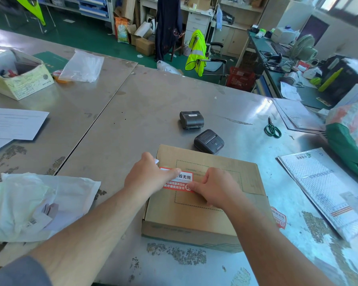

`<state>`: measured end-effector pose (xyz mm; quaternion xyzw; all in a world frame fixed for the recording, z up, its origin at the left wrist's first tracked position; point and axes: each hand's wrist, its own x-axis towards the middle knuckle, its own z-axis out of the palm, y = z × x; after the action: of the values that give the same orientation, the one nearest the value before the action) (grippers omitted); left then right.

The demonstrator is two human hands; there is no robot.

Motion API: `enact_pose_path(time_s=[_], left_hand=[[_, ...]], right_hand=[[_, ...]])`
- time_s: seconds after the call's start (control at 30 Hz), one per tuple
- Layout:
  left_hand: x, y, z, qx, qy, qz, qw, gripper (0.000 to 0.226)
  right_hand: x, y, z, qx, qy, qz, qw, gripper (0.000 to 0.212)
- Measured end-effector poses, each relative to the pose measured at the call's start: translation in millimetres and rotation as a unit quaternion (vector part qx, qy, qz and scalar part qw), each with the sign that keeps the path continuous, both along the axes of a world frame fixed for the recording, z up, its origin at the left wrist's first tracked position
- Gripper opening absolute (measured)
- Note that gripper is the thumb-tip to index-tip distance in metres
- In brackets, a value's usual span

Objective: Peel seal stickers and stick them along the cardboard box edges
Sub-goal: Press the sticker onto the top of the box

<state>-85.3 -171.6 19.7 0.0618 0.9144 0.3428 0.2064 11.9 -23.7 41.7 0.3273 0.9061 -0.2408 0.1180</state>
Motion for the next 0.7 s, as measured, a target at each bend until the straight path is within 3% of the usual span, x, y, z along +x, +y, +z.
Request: enact_pose_path(time_s=[0.17, 0.37, 0.7], left_hand=[[10, 4, 7, -0.038, 0.060, 0.016, 0.997, 0.068], [45, 21, 8, 0.060, 0.200, 0.060, 0.976, 0.033], [115, 111, 12, 0.118, 0.203, -0.055, 0.970, 0.027]], right_hand=[[7, 9, 1, -0.023, 0.004, 0.017, 1.000, 0.036], [43, 39, 3, -0.076, 0.076, -0.030, 0.994, 0.027], [127, 129, -4, -0.059, 0.149, -0.172, 0.972, 0.043]])
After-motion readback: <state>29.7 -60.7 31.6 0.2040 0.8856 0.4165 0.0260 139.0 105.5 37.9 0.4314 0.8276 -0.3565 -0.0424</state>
